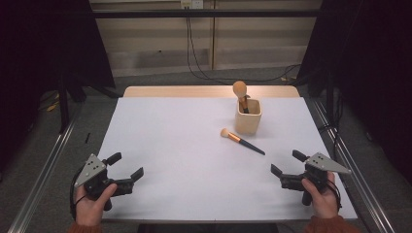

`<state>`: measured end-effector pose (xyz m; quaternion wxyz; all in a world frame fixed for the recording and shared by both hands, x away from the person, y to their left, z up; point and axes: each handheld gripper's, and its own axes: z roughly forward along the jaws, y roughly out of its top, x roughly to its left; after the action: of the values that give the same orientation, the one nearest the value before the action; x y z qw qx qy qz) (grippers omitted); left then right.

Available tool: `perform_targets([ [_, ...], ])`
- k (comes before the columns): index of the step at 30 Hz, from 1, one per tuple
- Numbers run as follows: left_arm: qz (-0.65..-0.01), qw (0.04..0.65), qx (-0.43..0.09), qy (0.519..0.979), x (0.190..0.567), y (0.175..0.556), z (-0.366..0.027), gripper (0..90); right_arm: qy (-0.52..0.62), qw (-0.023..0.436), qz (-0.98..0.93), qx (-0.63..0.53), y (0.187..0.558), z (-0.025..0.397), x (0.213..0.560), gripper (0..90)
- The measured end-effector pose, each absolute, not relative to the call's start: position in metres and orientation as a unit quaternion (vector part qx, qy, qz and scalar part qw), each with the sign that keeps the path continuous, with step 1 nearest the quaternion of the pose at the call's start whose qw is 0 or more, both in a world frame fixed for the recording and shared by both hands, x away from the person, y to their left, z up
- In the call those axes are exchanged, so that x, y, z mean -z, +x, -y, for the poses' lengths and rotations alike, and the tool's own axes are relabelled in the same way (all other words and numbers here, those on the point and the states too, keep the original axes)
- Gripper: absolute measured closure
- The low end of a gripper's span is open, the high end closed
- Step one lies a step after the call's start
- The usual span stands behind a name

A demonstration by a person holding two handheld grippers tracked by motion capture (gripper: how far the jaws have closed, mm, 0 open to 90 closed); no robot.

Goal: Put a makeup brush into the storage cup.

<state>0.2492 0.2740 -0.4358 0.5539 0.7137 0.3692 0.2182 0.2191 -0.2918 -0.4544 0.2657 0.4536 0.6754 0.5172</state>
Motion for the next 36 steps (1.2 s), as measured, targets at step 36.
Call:
perform_targets([
  [36, -0.365, 0.552, -0.226, 0.715, 0.434, 0.251, -0.271, 2.9, 0.409, 0.255, -0.683, -0.549, 0.271, 0.268, 0.426, 0.7],
])
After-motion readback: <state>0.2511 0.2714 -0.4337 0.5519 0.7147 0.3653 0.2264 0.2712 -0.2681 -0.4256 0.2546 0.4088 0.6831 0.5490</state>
